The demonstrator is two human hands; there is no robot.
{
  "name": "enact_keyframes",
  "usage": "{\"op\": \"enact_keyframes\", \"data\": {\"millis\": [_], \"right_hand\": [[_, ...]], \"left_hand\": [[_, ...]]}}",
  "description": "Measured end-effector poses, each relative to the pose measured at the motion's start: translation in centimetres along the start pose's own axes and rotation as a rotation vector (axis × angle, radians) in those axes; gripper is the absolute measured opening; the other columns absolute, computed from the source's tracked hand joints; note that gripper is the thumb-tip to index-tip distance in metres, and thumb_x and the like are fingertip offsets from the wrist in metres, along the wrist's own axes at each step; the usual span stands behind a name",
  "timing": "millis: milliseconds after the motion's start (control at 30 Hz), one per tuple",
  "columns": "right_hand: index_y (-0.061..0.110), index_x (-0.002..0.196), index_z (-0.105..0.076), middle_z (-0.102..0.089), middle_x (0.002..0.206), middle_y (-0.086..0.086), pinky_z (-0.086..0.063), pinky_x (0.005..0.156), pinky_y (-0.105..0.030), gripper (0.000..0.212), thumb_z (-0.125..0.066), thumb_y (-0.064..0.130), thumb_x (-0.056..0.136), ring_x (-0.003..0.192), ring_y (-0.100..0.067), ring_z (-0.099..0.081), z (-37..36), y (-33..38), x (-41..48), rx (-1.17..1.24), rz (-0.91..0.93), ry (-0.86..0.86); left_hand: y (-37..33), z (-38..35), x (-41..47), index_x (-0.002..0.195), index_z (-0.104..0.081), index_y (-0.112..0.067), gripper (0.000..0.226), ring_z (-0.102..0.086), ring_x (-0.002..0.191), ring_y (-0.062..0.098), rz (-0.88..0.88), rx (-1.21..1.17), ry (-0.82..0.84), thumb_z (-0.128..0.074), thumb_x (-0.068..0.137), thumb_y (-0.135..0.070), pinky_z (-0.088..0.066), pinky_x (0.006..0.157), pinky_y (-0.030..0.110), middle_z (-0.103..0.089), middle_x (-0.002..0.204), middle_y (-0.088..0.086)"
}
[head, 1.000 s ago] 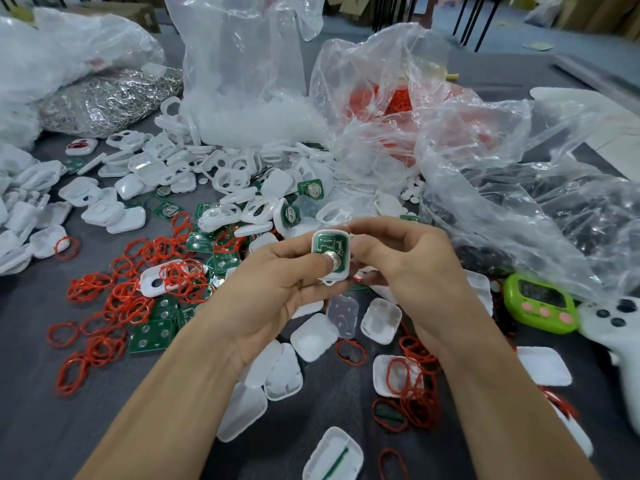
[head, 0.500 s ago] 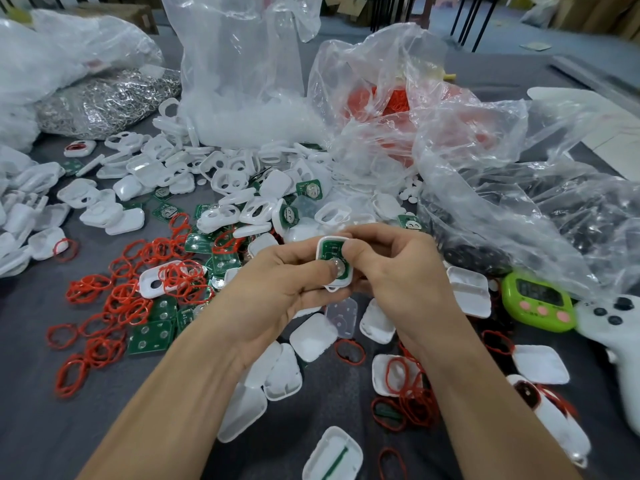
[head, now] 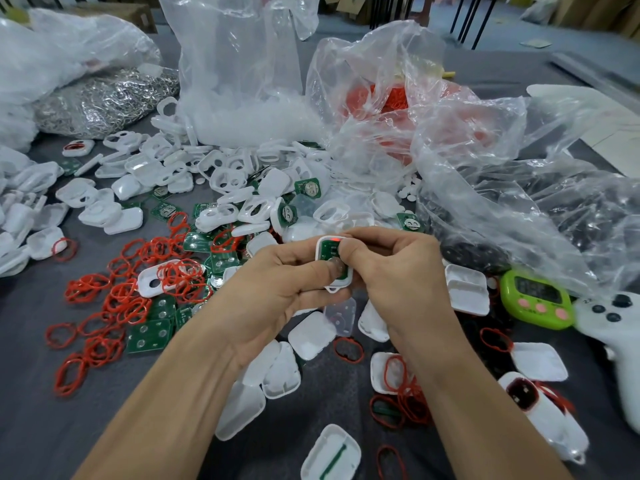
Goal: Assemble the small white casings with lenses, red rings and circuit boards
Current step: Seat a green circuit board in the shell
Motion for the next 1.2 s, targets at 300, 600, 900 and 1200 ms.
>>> {"op": "enact_keyframes", "data": {"millis": [300,600,900,1200], "right_hand": [[0.033,0.084,-0.080,-0.079,0.080,0.004,-0.064,0.074,-0.042,0.016,-0.080,0.034,0.068,0.078,-0.016,-0.078,-0.7,0.1,0.1,-0.026,-0.024,0.086],[0.032,0.082,-0.079,-0.078,0.074,0.003,-0.064,0.074,-0.048,0.021,-0.078,0.030,0.061,0.072,-0.019,-0.077,-0.8,-0.6,0.1,-0.056,-0.050,0.035],[0.012,0.105,-0.077,-0.079,0.095,-0.009,-0.065,0.078,-0.046,0.018,-0.070,0.003,0.092,0.088,-0.025,-0.076,-0.8,-0.3,0.1,0.148,-0.166,0.211],[0.009,0.109,-0.076,-0.079,0.096,-0.012,-0.064,0.068,-0.032,0.027,-0.058,-0.007,0.097,0.080,-0.021,-0.075,-1.3,-0.1,-0.2,0.251,-0.207,0.320]], "left_hand": [[0.1,-0.2,0.1,0.126,-0.071,-0.007,0.031,-0.071,0.114,0.026,-0.029,0.114,-0.050,-0.060,0.098,0.001,-0.058,0.097,0.038,-0.075,0.118,0.015],[0.1,-0.1,-0.2,0.121,-0.075,-0.010,0.034,-0.074,0.107,0.024,-0.080,0.237,-0.107,-0.060,0.096,0.008,-0.059,0.095,0.037,-0.079,0.107,0.011],[0.1,-0.5,0.2,0.120,-0.074,-0.004,0.031,-0.072,0.111,0.033,-0.080,0.047,-0.068,-0.058,0.097,0.008,-0.058,0.097,0.040,-0.074,0.116,0.021],[0.0,0.8,0.3,0.096,-0.083,-0.008,0.030,-0.076,0.096,0.035,-0.096,0.090,-0.228,-0.060,0.089,0.010,-0.063,0.074,0.030,-0.077,0.098,0.022]]}}
Point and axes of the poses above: each hand's wrist, its own x-axis towards the middle knuckle, its own z-axis out of the back of the hand, y = z × x, the point moved 7 cm from there along x, towards the middle knuckle
